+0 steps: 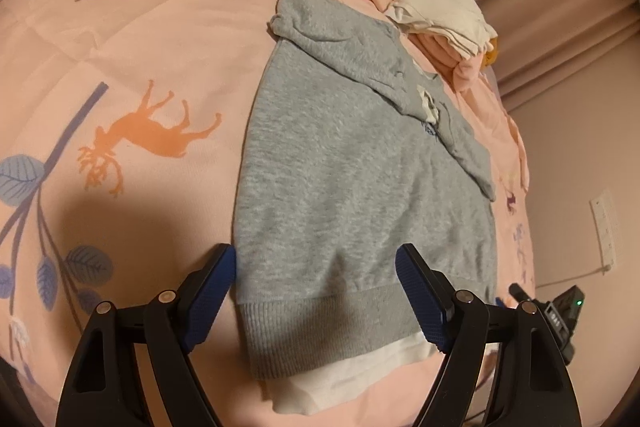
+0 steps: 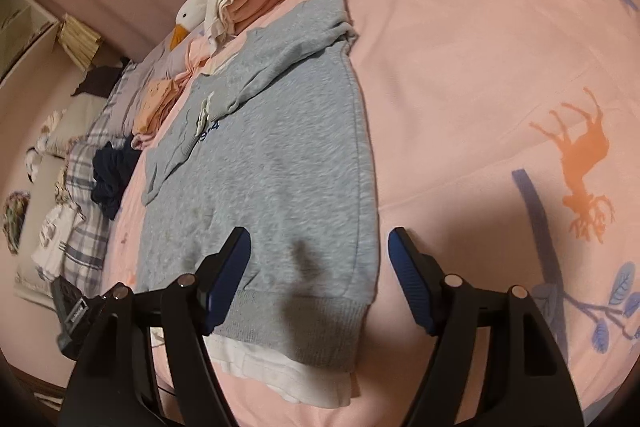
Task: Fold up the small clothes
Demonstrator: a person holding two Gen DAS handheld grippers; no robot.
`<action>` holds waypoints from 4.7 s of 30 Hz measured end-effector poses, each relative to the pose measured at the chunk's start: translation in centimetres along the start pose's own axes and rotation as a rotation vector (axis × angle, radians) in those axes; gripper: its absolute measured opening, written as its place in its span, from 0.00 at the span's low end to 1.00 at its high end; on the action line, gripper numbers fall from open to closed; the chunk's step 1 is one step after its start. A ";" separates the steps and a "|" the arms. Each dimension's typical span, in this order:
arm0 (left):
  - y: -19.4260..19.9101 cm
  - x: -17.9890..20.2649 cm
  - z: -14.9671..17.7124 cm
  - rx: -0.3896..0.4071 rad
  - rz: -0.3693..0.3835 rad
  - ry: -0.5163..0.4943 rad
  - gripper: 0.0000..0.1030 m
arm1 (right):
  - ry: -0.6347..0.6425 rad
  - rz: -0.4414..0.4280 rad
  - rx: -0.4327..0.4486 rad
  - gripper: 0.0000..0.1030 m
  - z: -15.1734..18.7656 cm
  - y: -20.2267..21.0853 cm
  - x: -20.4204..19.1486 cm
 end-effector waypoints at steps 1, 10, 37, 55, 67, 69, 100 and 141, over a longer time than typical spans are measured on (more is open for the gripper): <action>-0.1 0.1 0.0 -0.002 0.004 -0.001 0.78 | -0.013 -0.018 -0.013 0.70 0.1 -0.2 0.3; -1.2 1.2 -0.3 -0.015 0.030 -0.030 0.89 | 0.036 -0.046 -0.055 0.72 0.7 -1.5 -1.0; 0.0 0.3 0.8 -0.048 0.096 0.005 0.89 | 0.012 -0.073 -0.054 0.72 0.8 -1.3 -1.0; 0.5 0.7 2.6 -0.093 0.155 0.013 0.89 | 0.016 -0.105 -0.091 0.72 2.2 -0.9 -1.2; 0.5 0.9 3.1 -0.111 0.183 0.029 0.89 | 0.001 -0.148 -0.108 0.72 2.8 -0.8 -1.5; 0.5 1.0 3.2 -0.114 0.187 0.032 0.89 | 0.008 -0.151 -0.112 0.72 2.9 -0.7 -1.6; 0.2 1.1 3.5 -0.131 0.206 0.036 0.89 | 0.010 -0.181 -0.131 0.72 3.1 -1.2 -2.2; 0.4 0.2 3.6 -0.088 0.171 0.086 0.57 | 0.049 -0.162 -0.121 0.19 3.6 -2.5 -3.1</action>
Point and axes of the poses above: each gripper's, at about its wrist camera, not at the fingertips, and y roughly against the way its jaws point, x to its right, z to its underside, the point moved 1 cm from there along -y, roughly the way its jaws point, and after that the axes turned 3 degrees about -z, right-handed, at the moved point
